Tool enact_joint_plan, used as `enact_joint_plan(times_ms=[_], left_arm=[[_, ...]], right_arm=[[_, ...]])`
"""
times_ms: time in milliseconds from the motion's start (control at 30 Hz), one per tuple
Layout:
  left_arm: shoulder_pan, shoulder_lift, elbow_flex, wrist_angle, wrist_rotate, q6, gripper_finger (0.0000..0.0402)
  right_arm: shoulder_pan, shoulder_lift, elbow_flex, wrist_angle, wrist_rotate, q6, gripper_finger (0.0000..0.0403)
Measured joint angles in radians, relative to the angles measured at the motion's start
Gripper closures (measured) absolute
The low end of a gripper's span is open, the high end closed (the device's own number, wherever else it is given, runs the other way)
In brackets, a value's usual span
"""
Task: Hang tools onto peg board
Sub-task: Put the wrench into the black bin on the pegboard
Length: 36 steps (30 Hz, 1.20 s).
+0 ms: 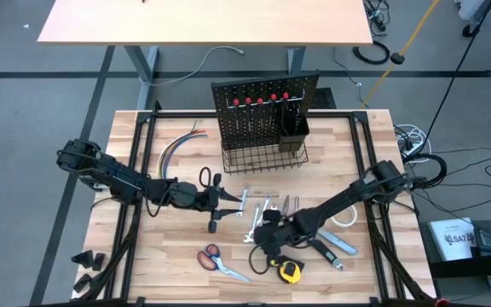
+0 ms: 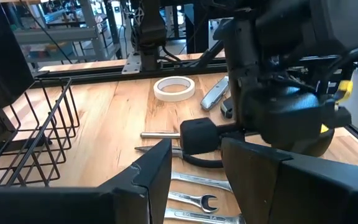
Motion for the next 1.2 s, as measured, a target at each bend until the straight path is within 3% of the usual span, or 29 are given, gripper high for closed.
enact_joint_plan(times_ms=[300, 700, 967, 1200], left_arm=[[0.0, 0.0, 0.0, -0.009, 0.0, 0.0, 0.0253], [0.0, 0.0, 0.0, -0.008, 0.0, -0.001, 0.0253], [0.0, 0.0, 0.0, -0.008, 0.0, -0.001, 0.0253], [0.0, 0.0, 0.0, -0.008, 0.0, -0.001, 0.0253]], right_arm=[[0.008, 0.021, 0.008, -0.076, 0.075, 0.057, 0.0263], [0.039, 0.016, -0.012, -0.155, 0.103, 0.082, 0.0385], [0.04, 0.017, -0.01, -0.164, 0.124, 0.067, 0.0385], [0.04, 0.006, 0.083, -0.226, 0.133, -0.016, 0.0393]])
